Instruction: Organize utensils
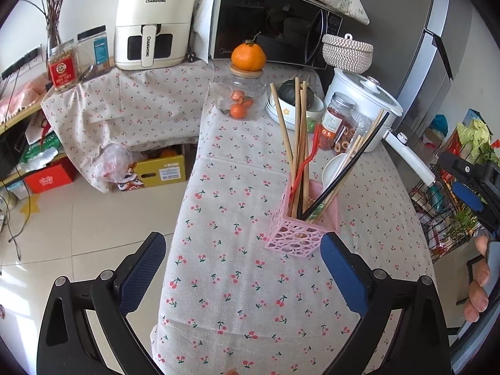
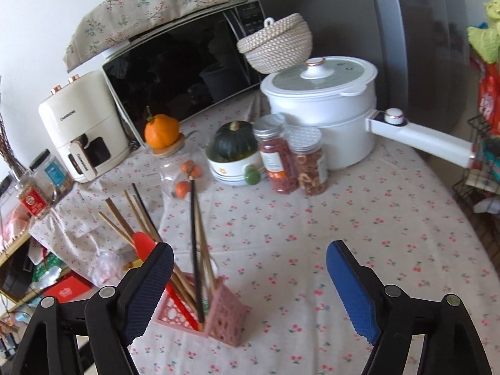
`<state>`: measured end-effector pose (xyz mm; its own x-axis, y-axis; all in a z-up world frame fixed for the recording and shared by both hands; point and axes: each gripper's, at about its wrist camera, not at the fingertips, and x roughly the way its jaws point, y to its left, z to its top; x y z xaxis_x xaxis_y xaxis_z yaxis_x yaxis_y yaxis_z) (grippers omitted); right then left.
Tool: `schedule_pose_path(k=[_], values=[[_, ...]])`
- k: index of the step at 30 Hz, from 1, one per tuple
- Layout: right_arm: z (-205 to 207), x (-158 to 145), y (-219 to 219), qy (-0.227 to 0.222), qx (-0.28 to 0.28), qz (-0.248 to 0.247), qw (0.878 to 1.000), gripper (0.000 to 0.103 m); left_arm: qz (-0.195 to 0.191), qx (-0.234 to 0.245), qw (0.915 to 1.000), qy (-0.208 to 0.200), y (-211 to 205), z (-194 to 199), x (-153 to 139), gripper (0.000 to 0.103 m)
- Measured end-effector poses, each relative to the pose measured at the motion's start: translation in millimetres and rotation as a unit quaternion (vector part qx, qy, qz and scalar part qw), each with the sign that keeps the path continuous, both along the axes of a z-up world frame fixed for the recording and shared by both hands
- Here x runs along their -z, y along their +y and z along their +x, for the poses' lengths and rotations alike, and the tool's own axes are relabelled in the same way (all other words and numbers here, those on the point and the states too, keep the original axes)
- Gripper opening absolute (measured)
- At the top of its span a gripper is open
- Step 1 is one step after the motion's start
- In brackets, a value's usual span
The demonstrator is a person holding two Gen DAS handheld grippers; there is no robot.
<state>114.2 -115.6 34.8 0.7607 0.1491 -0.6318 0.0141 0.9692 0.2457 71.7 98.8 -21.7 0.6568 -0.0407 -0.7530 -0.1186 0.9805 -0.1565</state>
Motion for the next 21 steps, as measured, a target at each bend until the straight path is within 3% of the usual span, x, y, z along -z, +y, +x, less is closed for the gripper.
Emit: schedule_pose_path(k=[4, 11, 21], values=[[-36.6, -3.3, -22.5, 0.009, 0.020, -0.038, 0.999, 0.103, 0.009, 0.008, 0.9999, -0.010, -15.9, -17.9, -9.2, 0.102], [-98.7, 4.5, -46.1, 0.041, 0.034, -0.078, 0.996, 0.103, 0.015, 0.056, 0.9983, -0.001, -61.8, -54.9, -11.3, 0.103], [-150.1, 1.5, -54.0, 0.011, 0.035, -0.120, 0.992, 0.103, 0.057, 0.055, 0.9966, -0.025, -86.1, -96.1, -22.2, 0.103]])
